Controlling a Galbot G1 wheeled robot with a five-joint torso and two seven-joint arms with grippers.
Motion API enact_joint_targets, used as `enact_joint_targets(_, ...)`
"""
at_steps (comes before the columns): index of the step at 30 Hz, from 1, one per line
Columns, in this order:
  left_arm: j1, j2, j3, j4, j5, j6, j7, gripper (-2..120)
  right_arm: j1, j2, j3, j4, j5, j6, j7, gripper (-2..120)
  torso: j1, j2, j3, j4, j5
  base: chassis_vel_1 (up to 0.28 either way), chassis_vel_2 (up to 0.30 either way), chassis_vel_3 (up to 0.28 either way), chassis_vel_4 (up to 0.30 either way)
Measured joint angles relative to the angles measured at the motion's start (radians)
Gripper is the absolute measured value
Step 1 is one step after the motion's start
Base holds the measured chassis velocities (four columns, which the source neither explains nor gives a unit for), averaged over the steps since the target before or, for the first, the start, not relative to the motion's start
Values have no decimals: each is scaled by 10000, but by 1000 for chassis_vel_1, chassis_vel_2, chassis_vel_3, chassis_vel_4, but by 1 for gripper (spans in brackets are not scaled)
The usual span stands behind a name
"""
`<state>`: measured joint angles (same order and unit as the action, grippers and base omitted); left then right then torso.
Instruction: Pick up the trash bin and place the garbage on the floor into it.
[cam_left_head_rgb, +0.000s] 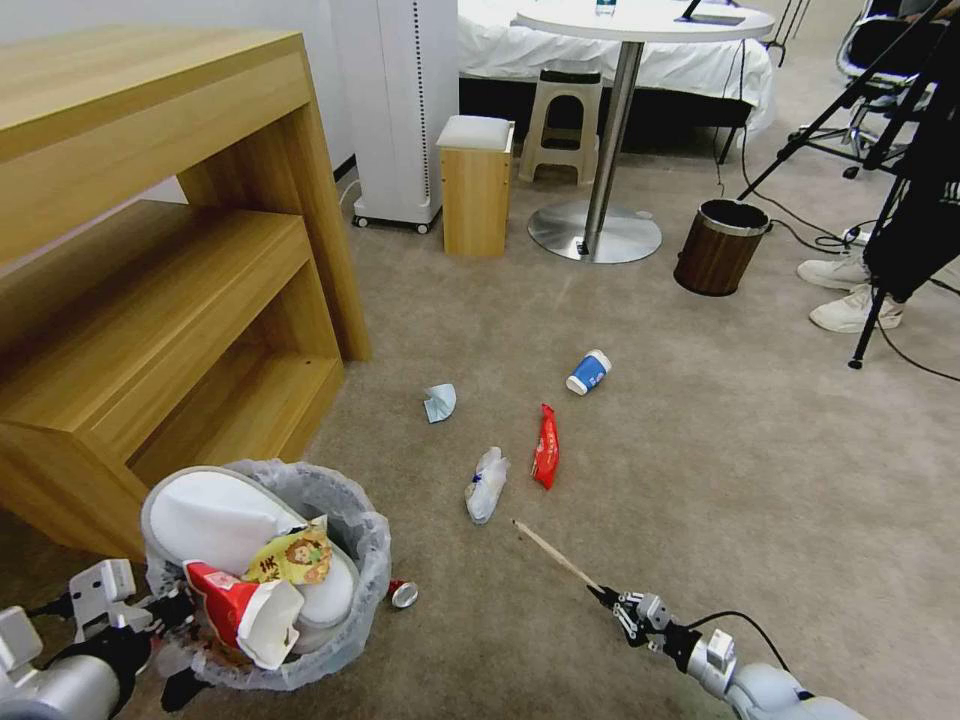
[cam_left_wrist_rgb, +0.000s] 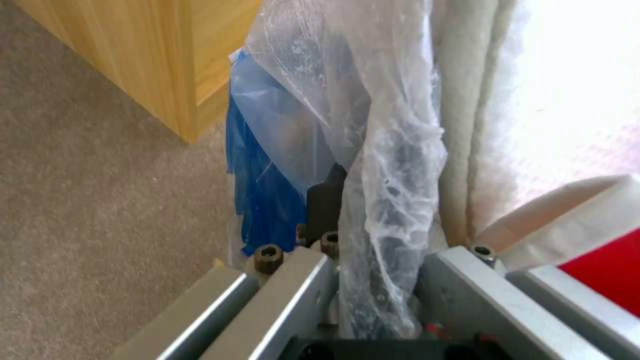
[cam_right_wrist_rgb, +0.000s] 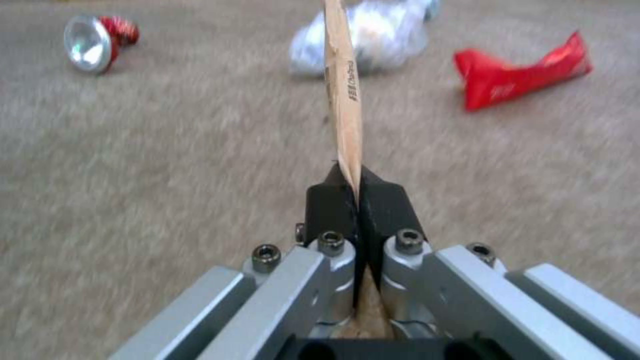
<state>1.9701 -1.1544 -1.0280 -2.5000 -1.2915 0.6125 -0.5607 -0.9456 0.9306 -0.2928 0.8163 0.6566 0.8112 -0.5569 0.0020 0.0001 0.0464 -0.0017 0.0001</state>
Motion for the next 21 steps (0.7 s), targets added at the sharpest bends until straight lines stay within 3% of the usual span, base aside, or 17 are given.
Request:
enact_joint_targets(12,-128,249,579,0,28,151,-125,0,247,-978,266,1659,1021,3,-37,0,0,0,0,0,0,0,0,0,0)
enact_joint_targets(21,-593,624,1483,164,137,260,-287,0,299,-2091,532,4107,1395,3,429,0,0,-1,0,-1,-2,0,0,0,0)
